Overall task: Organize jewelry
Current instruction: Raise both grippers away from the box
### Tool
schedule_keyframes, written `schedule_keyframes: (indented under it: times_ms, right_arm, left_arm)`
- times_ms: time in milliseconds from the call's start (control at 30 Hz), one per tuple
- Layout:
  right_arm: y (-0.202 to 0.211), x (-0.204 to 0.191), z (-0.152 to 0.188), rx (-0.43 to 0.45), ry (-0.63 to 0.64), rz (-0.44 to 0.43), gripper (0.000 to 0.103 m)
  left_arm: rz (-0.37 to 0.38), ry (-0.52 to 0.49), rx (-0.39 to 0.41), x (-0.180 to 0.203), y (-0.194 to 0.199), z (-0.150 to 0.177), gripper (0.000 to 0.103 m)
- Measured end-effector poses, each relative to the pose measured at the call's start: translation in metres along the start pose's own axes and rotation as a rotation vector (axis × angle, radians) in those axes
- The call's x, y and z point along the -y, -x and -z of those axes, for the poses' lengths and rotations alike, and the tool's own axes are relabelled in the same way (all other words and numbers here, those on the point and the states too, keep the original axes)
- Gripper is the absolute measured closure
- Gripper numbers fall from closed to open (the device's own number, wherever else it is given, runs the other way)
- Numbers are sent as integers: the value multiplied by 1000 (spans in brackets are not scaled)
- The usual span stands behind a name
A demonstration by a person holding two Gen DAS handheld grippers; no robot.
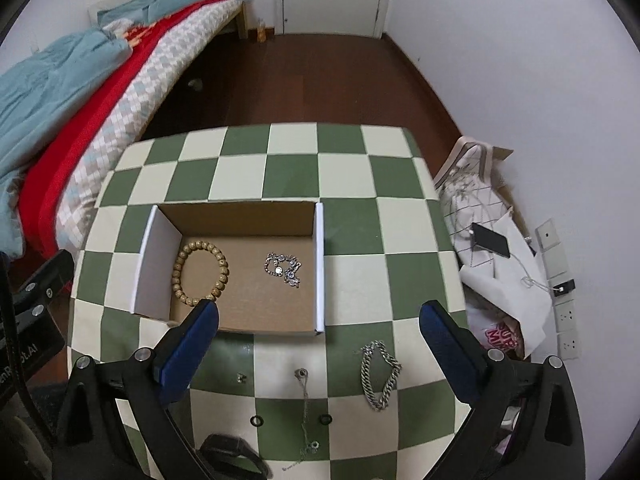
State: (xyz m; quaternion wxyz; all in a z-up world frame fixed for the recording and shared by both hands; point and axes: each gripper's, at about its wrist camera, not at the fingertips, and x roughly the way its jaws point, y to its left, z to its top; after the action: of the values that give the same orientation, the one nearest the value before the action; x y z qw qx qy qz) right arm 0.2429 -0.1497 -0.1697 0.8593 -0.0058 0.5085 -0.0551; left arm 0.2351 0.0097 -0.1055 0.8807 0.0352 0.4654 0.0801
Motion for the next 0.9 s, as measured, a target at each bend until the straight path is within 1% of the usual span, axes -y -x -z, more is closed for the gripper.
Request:
schedule_keyframes:
  times_ms: [167,400,567,633,700,767,800,833,867,900]
  right_arm:
    - [32,7,12,53,-17,-2,1]
    - [76,12,30,117,-33,-26,1]
    - [94,19,45,123,-70,-64,1]
    - [93,25,54,108,-88,-69,1]
    - [86,33,66,77,-106,-65,1]
    - [72,43,79,33,-127,-58,2]
    - [60,50,89,-2,-141,-53,2]
    - [52,53,96,-25,-149,-53,4]
    - [42,58,103,-53,-159,-56,11]
    - [30,63,113,-86,-168,-57,15]
  left_arm:
    - [2,4,56,-8,28,9,0]
    - [22,23,89,-19,59,20,0]
    - [25,26,88,-22,69,31,0]
    - [22,22,75,-21,68,39,0]
    - [19,7,39,-17,59,53,0]
    - [27,-12,-20,-8,43,72,0]
    - [36,-24,-54,-3,33,81,1]
    - [44,-36,-91,2,23,91,1]
    - [52,-45,-114,7,18,98,1]
    - [65,-56,-148,13,8,107,1]
